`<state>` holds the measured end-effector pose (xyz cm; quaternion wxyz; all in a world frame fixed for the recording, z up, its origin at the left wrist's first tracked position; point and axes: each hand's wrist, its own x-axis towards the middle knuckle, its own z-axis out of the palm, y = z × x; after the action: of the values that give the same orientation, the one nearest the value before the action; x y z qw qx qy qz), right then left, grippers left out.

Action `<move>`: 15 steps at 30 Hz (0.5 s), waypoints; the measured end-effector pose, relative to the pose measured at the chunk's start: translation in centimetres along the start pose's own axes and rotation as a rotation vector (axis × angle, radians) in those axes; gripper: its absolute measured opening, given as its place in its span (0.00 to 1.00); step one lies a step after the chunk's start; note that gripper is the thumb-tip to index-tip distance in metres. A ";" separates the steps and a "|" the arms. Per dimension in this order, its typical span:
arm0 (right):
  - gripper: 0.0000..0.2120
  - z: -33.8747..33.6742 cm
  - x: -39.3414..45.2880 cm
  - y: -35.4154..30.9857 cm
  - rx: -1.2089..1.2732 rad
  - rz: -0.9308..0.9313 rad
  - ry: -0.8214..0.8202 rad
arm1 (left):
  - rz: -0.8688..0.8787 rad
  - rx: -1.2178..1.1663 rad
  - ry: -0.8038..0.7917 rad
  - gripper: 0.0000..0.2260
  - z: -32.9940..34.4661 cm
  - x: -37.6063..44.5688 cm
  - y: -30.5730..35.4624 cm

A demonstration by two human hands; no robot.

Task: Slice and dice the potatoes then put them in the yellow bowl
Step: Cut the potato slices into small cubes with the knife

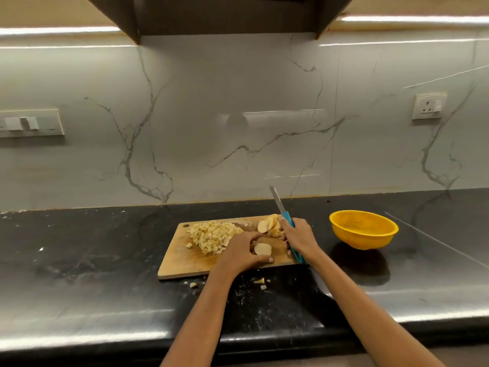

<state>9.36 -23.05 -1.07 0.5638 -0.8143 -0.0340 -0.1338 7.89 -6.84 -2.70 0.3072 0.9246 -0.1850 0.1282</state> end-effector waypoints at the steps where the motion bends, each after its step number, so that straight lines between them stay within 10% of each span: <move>1: 0.16 -0.2 -0.6 -0.1 -0.015 0.019 -0.016 | -0.015 -0.002 0.025 0.28 0.2 -0.5 0.0; 15: 0.18 -0.9 -9.3 -3.1 -0.594 0.223 -0.201 | -0.071 0.007 0.153 0.17 1.3 -2.4 0.8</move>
<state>-0.36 -21.84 -0.34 0.3067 -0.9509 0.0403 0.0055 5.56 -7.58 -4.09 0.3216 0.9192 -0.1278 0.1880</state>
